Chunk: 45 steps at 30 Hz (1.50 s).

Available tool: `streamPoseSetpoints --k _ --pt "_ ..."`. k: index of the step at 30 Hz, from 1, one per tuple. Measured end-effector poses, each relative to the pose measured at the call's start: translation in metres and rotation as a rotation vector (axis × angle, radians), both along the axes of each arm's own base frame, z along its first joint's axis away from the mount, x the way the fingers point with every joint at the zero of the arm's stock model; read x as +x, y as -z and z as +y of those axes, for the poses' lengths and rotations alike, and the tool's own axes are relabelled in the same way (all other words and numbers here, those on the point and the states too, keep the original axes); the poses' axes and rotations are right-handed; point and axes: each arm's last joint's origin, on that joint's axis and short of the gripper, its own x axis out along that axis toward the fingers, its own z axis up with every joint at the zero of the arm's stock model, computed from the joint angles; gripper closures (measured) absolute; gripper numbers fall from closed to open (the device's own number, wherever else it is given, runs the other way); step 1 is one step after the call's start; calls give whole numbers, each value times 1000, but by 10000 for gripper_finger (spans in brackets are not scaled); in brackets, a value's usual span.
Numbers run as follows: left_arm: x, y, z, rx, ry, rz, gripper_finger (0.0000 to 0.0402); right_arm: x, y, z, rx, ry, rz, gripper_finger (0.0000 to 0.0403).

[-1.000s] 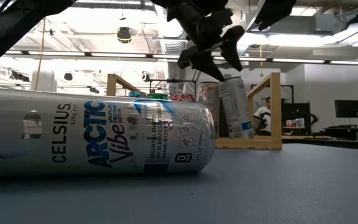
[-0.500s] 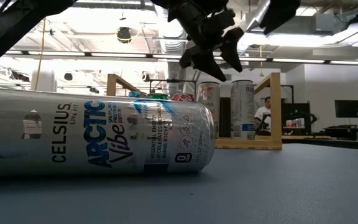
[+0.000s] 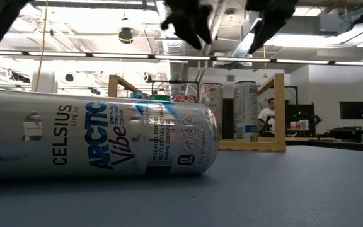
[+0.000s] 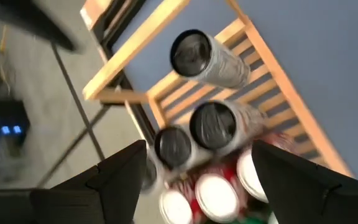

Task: Place canned beverage on shelf
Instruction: Put the light blue soda can on the shelf

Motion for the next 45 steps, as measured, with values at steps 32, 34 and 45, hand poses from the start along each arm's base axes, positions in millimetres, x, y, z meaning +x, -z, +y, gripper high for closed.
streamPoseSetpoints --k 32,34,45 --pt "-102 -72 -25 -306 -331 -97 122 76 100 -16 102 -269 411 164" --pt "-102 -72 -25 -307 -334 -95 122 76 100 -16 118 -229 405 166" --pt "-102 -72 -25 -297 -324 -95 122 66 94 -31 314 312 294 166"
